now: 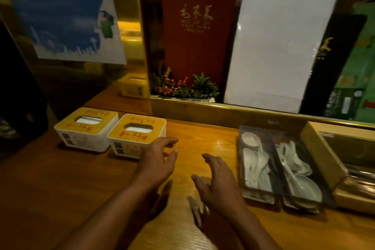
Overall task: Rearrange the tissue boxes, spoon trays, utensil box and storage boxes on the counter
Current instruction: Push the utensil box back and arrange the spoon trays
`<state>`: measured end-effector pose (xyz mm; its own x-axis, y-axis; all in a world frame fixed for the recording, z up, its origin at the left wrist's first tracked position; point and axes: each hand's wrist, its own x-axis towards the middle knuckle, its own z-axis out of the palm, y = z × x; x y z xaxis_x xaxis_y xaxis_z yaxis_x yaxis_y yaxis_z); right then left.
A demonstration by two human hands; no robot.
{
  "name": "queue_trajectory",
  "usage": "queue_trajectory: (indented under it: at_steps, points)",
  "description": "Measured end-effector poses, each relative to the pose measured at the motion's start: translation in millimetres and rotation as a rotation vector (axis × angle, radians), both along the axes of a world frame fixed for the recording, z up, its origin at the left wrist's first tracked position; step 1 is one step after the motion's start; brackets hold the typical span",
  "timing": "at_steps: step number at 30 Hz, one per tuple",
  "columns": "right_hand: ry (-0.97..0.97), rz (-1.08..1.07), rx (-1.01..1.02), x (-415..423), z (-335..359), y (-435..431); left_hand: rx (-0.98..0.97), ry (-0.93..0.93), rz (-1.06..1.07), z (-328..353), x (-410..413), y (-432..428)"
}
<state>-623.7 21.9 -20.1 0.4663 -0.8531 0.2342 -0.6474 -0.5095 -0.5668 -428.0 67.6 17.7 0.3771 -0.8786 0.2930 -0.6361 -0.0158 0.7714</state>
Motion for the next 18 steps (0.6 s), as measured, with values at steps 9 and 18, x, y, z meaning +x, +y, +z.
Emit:
queue_trajectory:
  at_steps: [9,18]
  points:
    - [0.107,-0.066,-0.044,163,1,-5,0.006,-0.146,0.200,-9,173,38]
    - [0.230,-0.286,-0.250,166,-8,-23,0.115,-0.143,-0.024,-30,185,-7]
